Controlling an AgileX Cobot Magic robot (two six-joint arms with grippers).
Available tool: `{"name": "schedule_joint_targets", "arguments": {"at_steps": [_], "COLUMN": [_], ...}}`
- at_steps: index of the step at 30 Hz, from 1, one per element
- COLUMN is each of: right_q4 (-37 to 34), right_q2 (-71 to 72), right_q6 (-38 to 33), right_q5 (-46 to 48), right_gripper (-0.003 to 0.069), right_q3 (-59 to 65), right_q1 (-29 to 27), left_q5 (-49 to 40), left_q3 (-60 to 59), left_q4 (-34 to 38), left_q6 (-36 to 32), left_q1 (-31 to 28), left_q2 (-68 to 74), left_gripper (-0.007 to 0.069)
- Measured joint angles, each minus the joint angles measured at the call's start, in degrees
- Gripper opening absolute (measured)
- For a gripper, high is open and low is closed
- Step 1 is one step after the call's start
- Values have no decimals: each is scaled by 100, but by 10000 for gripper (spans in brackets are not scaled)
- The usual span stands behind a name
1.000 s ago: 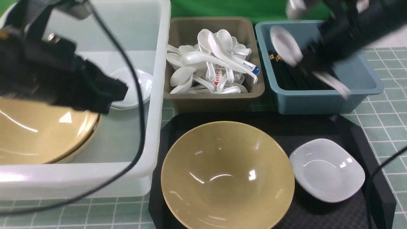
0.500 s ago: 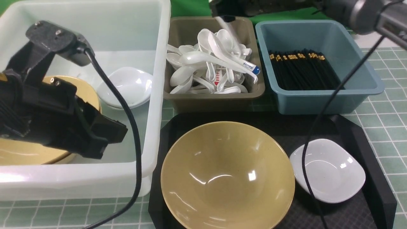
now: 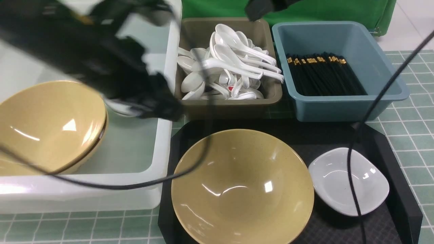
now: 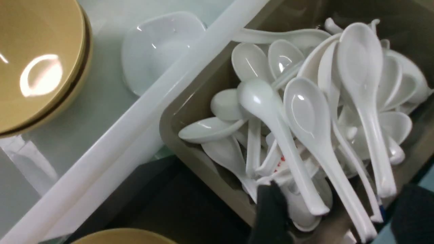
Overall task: On blue table put chopsticks spoon bowls plates into blue grey white boxes.
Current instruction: 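Grasp the large bowl on the tray by its rim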
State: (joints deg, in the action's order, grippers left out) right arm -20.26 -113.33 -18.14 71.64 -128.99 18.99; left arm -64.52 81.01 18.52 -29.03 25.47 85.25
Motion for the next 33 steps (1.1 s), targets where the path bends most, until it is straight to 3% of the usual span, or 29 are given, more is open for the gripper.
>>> {"name": "schedule_joint_targets", "arguments": {"at_steps": [1, 2, 5, 7, 17, 20, 22, 23, 26, 30, 33], "right_q4": [1, 60, 172, 244, 295, 295, 297, 297, 292, 305, 320], "right_q2": [70, 370, 1022, 1656, 3790, 4115, 4214, 4219, 4254, 4254, 4254], "right_q6": [0, -9, -182, -344, -763, -766, -778, -778, -901, -978, -1040], "right_q5": [5, 6, 6, 6, 72, 72, 66, 66, 66, 49, -7], "right_gripper": [403, 282, 115, 51, 37, 37, 37, 37, 37, 38, 39], "right_q3": [28, 357, 1055, 1713, 4359, 4676, 4722, 4729, 4749, 4749, 4573], "right_q1": [0, 0, 0, 0, 0, 0, 0, 0, 29, 245, 749], "left_q5": [0, 0, 0, 18, 360, 341, 275, 267, -68, -134, -182], "left_q3": [40, 335, 736, 1000, 1564, 1580, 1580, 1580, 1584, 1584, 1584], "left_q4": [-91, -449, -957, -1260, -1284, -1102, -1049, -1048, -983, -804, -739], "left_q6": [39, 357, 821, 1039, 1053, 964, 991, 1006, 1114, 1288, 1473], "left_q1": [40, 331, 631, 720, 766, 772, 772, 772, 777, 765, 663], "left_q2": [49, 439, 1044, 1490, 3118, 3345, 3393, 3393, 3239, 2916, 2429], "left_gripper": [327, 400, 494, 549, 579, 526, 431, 419, 138, 32, 5]}}
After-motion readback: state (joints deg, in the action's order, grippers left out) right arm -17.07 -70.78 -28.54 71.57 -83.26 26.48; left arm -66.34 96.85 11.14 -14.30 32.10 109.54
